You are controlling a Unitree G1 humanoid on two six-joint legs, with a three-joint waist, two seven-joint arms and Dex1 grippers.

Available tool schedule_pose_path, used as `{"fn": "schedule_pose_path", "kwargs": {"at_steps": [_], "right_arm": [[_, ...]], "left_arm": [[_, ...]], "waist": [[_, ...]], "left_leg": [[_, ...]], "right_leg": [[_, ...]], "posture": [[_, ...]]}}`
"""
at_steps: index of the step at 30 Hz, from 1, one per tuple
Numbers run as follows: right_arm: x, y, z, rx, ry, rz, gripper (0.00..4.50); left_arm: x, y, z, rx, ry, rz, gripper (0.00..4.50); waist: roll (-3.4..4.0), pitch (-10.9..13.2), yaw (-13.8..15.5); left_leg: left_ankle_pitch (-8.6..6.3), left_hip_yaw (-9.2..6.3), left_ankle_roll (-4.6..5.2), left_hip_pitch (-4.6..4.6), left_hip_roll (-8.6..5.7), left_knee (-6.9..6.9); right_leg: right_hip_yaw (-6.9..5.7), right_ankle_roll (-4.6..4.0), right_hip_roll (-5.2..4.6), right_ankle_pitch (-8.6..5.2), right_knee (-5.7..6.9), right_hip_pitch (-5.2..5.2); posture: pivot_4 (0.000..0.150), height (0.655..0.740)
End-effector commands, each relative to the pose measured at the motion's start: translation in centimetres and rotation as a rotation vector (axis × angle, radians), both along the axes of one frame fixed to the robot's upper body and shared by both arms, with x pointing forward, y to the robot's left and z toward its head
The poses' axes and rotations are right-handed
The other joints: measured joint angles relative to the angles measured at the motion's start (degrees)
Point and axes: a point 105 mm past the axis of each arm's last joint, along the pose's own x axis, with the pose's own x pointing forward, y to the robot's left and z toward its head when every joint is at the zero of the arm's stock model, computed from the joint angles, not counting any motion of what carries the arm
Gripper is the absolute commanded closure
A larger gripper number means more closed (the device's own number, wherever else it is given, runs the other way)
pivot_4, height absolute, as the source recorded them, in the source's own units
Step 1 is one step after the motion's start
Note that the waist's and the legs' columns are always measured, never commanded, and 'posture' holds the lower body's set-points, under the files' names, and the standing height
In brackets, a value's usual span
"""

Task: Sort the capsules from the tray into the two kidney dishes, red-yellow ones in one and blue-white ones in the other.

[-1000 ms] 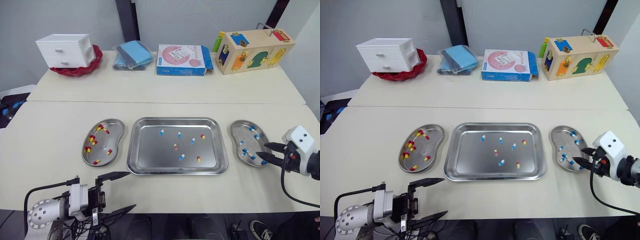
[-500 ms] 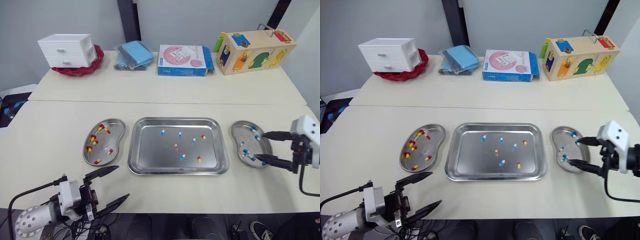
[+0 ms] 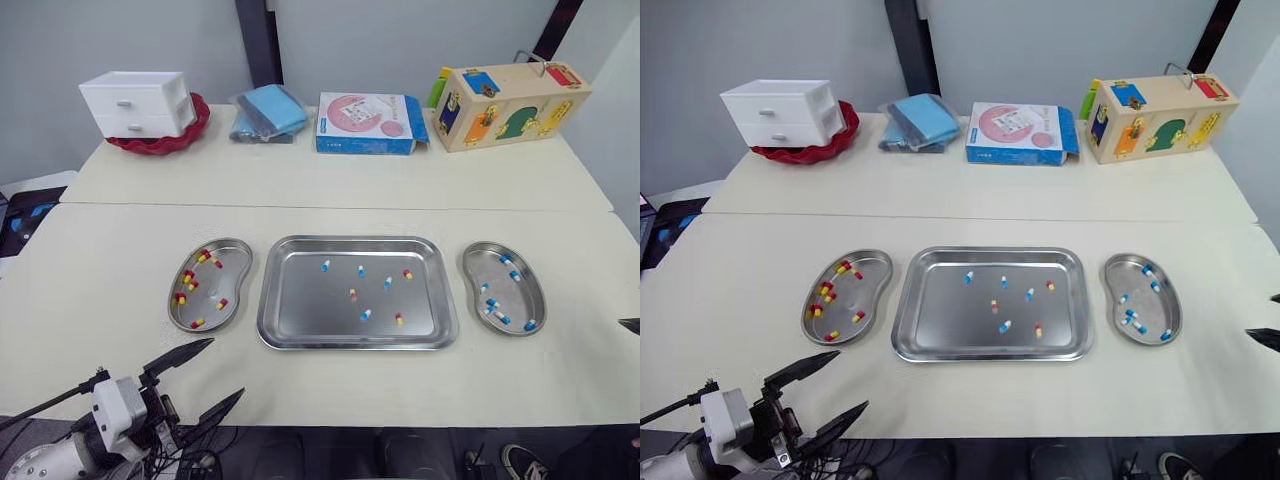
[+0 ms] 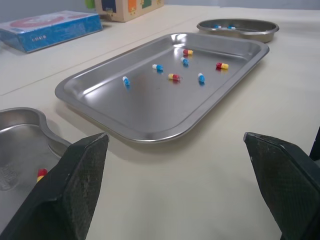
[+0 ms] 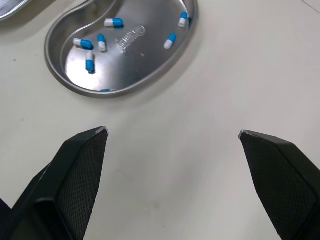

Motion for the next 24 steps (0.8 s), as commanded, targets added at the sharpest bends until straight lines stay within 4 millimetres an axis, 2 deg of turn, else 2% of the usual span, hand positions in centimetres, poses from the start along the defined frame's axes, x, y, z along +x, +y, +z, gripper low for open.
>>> {"fn": "schedule_pose_path", "kwargs": {"at_steps": [1,9,13,16,22,24], "right_arm": [[0.2,-0.4,1.1,-0.050,-0.024,0.015,0.05],[0.8,0.3,0.9,-0.045,-0.030,0.048,0.05],[1.4,3.4,1.6,-0.006,-0.042,0.162,0.05],[2.5,7.2,2.5,0.045,-0.070,0.287,0.05],[4.1,17.8,3.3,0.150,-0.101,0.615,0.05],[4.6,20.8,3.3,0.166,-0.106,0.686,0.05]], "left_arm": [[0.2,-0.1,0.8,0.008,-0.041,0.002,0.00],[0.4,-0.1,0.6,0.011,-0.037,-0.004,0.00],[0.2,-0.4,0.5,0.002,-0.035,-0.002,0.00],[0.3,-0.6,0.4,-0.004,-0.034,-0.002,0.00],[0.5,-0.9,0.2,-0.017,-0.034,-0.003,0.00],[0.5,-0.9,0.2,-0.022,-0.031,-0.001,0.00]], "waist": [[0.00,0.0,-0.2],[0.02,0.0,-0.6],[0.06,0.0,-0.6],[0.14,-0.1,-0.8],[0.14,0.0,-0.6],[0.13,0.0,-0.6]], "left_leg": [[0.00,0.02,0.00,0.01,0.00,0.00],[-0.02,0.10,0.03,0.03,0.00,0.00],[-0.02,0.11,0.03,0.03,0.00,0.00],[-0.02,0.13,0.03,0.04,0.02,0.01],[-0.01,0.08,0.03,0.01,0.03,0.03],[-0.02,0.07,0.03,-0.01,0.04,0.03]], "right_leg": [[0.02,0.01,0.00,0.00,0.00,0.00],[0.12,0.05,0.00,0.03,-0.01,0.00],[0.14,0.05,0.00,0.03,-0.01,0.00],[0.15,0.07,0.01,0.04,0.00,0.00],[0.13,0.08,0.02,0.05,0.02,0.00],[0.11,0.09,0.01,0.06,0.00,-0.03]], "posture": [[0.150,0.7400],[0.150,0.7400],[0.150,0.7400],[0.150,0.7400],[0.150,0.7400],[0.150,0.7400]]}}
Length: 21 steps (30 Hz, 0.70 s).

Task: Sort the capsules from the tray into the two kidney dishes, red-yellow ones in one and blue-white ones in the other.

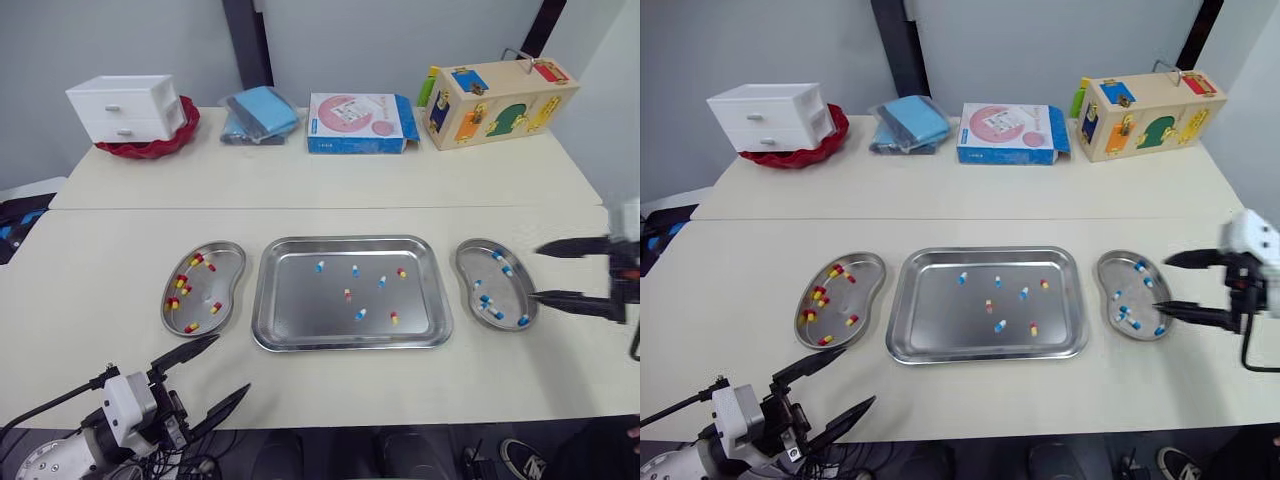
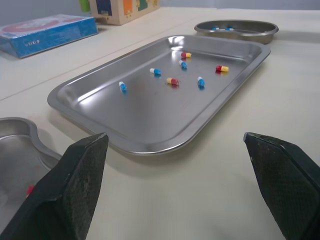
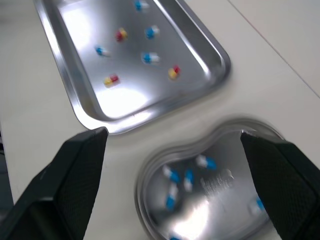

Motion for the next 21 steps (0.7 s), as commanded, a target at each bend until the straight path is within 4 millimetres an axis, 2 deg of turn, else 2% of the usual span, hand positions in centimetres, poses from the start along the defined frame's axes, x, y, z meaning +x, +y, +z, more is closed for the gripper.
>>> {"fn": "schedule_pose_path", "kwargs": {"at_steps": [1,4,8,12,18,21], "right_arm": [[0.5,4.8,0.2,0.028,-0.007,0.115,0.05],[2.1,8.7,-0.2,0.062,-0.013,0.142,0.05],[4.9,13.8,-2.2,0.072,-0.017,0.131,0.05],[7.2,16.9,-3.4,0.084,-0.028,0.059,0.05],[7.8,20.2,-5.0,0.069,-0.032,0.057,0.05],[8.1,21.2,-5.9,0.044,-0.036,0.055,0.95]], "left_arm": [[-0.1,-0.3,0.3,-0.011,-0.014,-0.002,0.00],[-0.2,-0.4,0.2,-0.017,-0.010,0.008,0.00],[-0.5,-0.5,0.2,-0.024,-0.002,0.028,0.00],[-0.5,0.1,0.3,-0.024,0.006,0.073,0.00],[-0.9,0.1,0.5,-0.017,0.015,0.071,0.00],[-1.0,0.2,0.6,-0.012,0.015,0.073,0.00]], "waist": [[0.00,0.0,0.0],[-0.03,0.0,0.0],[-0.05,0.0,0.0],[-0.07,0.0,0.1],[-0.11,0.0,-0.1],[-0.11,0.0,-0.3]], "left_leg": [[0.00,-0.02,0.00,-0.01,0.00,0.00],[0.00,-0.07,0.00,-0.06,0.01,-0.01],[0.00,-0.17,0.00,-0.08,0.04,-0.03],[0.00,-0.23,-0.01,-0.32,0.01,0.00],[0.02,-0.28,-0.04,-0.84,0.05,0.07],[0.03,-0.29,-0.04,-0.81,0.08,0.06]], "right_leg": [[-0.02,0.00,0.00,0.00,0.00,-0.02],[-0.08,-0.01,-0.01,0.01,0.02,-0.08],[-0.19,-0.04,0.00,0.02,0.05,-0.13],[-0.27,-0.05,-0.02,0.02,0.12,-0.34],[-0.45,-0.08,-0.03,0.01,0.56,-1.04],[-0.48,-0.11,-0.01,-0.01,0.63,-1.07]], "posture": [[0.150,0.7400],[0.150,0.7400],[0.150,0.7400],[0.150,0.7400],[0.150,0.7400],[0.150,0.7400]]}}
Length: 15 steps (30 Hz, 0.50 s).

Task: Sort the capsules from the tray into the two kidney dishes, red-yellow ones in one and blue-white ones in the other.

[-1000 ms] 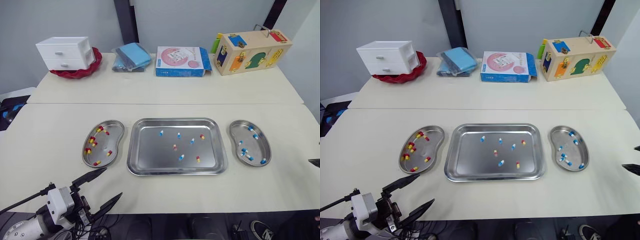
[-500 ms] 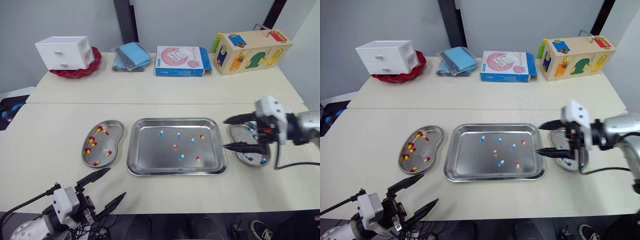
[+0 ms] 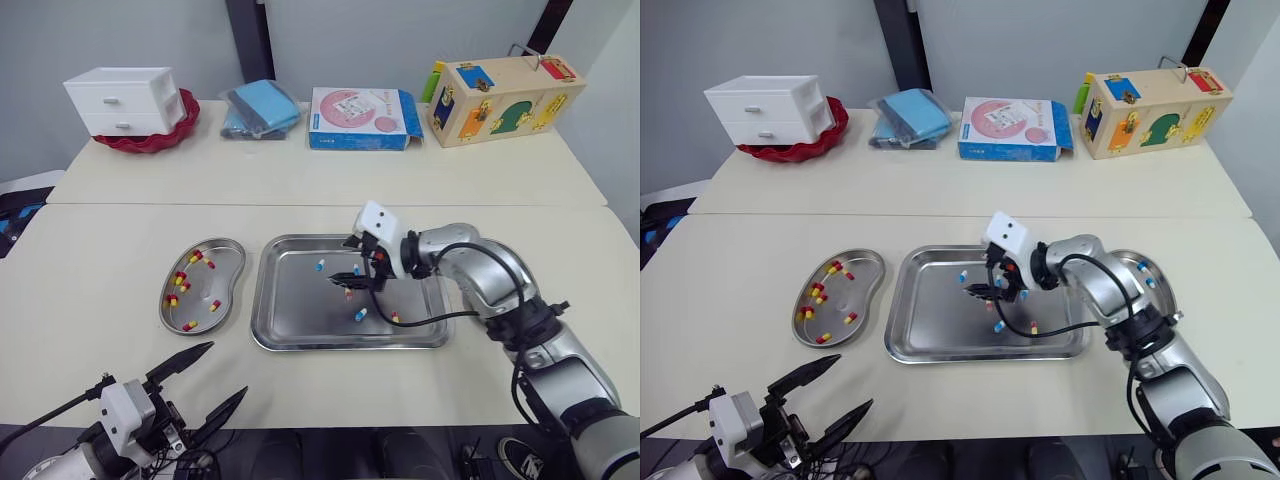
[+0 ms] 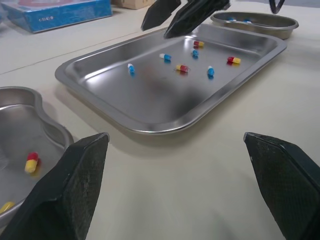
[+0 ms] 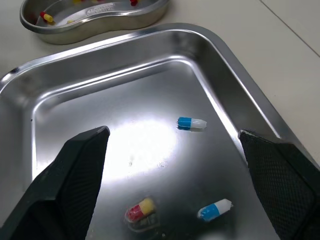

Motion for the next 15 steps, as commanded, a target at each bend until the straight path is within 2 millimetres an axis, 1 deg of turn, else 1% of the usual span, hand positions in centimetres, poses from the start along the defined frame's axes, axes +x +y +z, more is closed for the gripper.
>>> {"fn": "schedule_pose_path", "kwargs": {"at_steps": [1,8,15], "right_arm": [[0.7,1.2,0.4,-0.014,-0.060,-0.003,1.24],[1.6,2.6,-0.5,-0.002,-0.064,-0.048,1.24],[2.1,3.3,-1.1,-0.020,-0.083,-0.059,1.24]], "left_arm": [[-0.2,0.2,0.9,0.011,-0.024,0.004,0.00],[-0.1,0.4,0.9,0.013,-0.021,0.018,0.00],[-0.1,0.3,0.9,0.006,-0.017,0.019,0.00]], "waist": [[0.00,0.0,-0.1],[0.00,0.0,-0.3],[0.01,0.0,-0.7]], "left_leg": [[0.00,0.00,0.00,0.00,0.00,0.00],[0.00,-0.01,0.00,0.01,0.00,0.00],[0.00,-0.01,0.00,0.00,0.00,-0.01]], "right_leg": [[0.00,0.00,0.00,0.00,0.00,0.00],[-0.02,0.00,0.00,0.00,0.00,0.01],[-0.02,0.00,0.00,0.00,0.01,0.01]], "posture": [[0.150,0.7400],[0.150,0.7400],[0.150,0.7400]]}}
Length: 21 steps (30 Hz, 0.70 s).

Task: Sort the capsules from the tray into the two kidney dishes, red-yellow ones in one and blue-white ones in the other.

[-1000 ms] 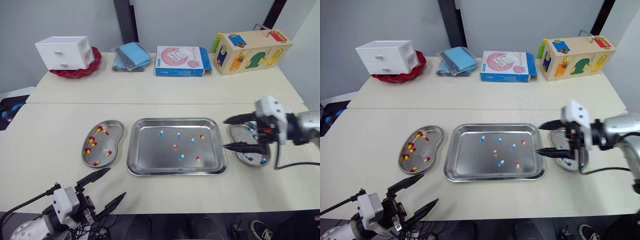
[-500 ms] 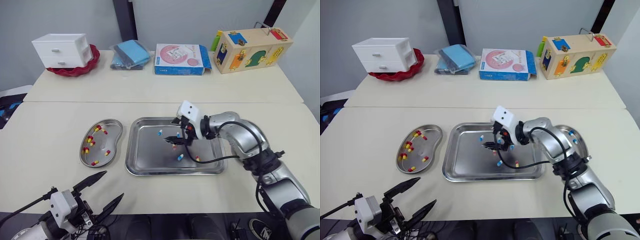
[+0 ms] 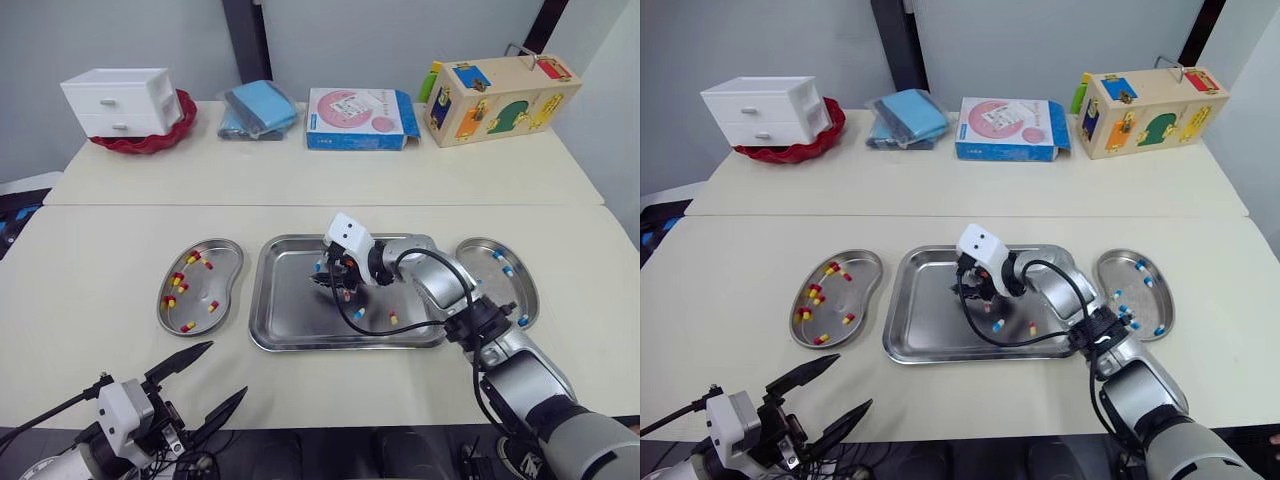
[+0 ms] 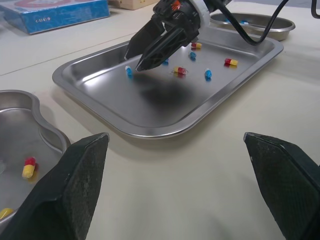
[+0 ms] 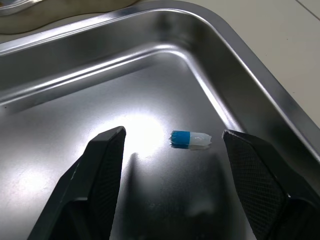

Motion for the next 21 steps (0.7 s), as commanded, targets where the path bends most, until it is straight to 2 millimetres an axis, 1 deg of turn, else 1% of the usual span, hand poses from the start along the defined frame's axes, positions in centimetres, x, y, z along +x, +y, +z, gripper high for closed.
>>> {"fn": "schedule_pose_path", "kwargs": {"at_steps": [1,8,15,18,20,21], "right_arm": [[0.3,0.6,1.1,0.008,-0.060,0.013,1.24],[0.2,1.0,0.0,-0.024,-0.063,0.027,1.24],[0.0,1.7,-0.6,-0.024,-0.060,0.034,1.24],[0.0,1.8,-0.9,-0.030,-0.058,0.035,1.75],[0.0,1.8,-1.2,-0.037,-0.054,0.034,2.31],[0.1,1.8,-1.2,-0.039,-0.054,0.031,2.31]], "left_arm": [[0.0,0.2,0.8,0.005,-0.029,0.015,0.00],[-0.1,-0.1,0.8,0.007,-0.025,0.002,0.00],[-0.2,-0.1,0.8,0.005,-0.026,0.010,0.00],[-0.1,-0.2,0.8,0.005,-0.025,0.010,0.00],[-0.1,-0.2,0.8,0.004,-0.026,0.011,0.00],[-0.1,-0.2,0.8,0.004,-0.027,0.011,0.00]], "waist": [[0.00,0.0,-0.2],[0.01,0.0,-0.8],[0.01,0.0,-0.8],[0.02,0.0,-0.8],[0.02,0.0,-0.8],[0.02,0.0,-0.8]], "left_leg": [[0.00,0.00,0.00,0.00,0.00,0.00],[0.00,-0.01,0.00,0.00,0.00,-0.01],[0.00,-0.01,0.00,0.00,0.00,-0.01],[0.00,-0.01,0.00,0.00,0.00,-0.01],[0.00,-0.01,0.00,0.01,0.00,-0.01],[0.00,-0.01,0.00,0.02,0.00,-0.01]], "right_leg": [[0.00,0.00,0.00,0.00,0.00,0.00],[-0.01,0.00,0.00,0.00,0.00,0.00],[-0.01,0.00,0.00,0.00,0.00,0.00],[-0.01,0.00,0.00,0.00,0.00,0.00],[-0.01,0.00,0.00,0.00,0.00,0.00],[-0.01,0.00,0.00,0.00,0.00,0.00]], "posture": [[0.150,0.7400],[0.150,0.7400],[0.150,0.7400],[0.150,0.7400],[0.150,0.7400],[0.150,0.7400]]}}
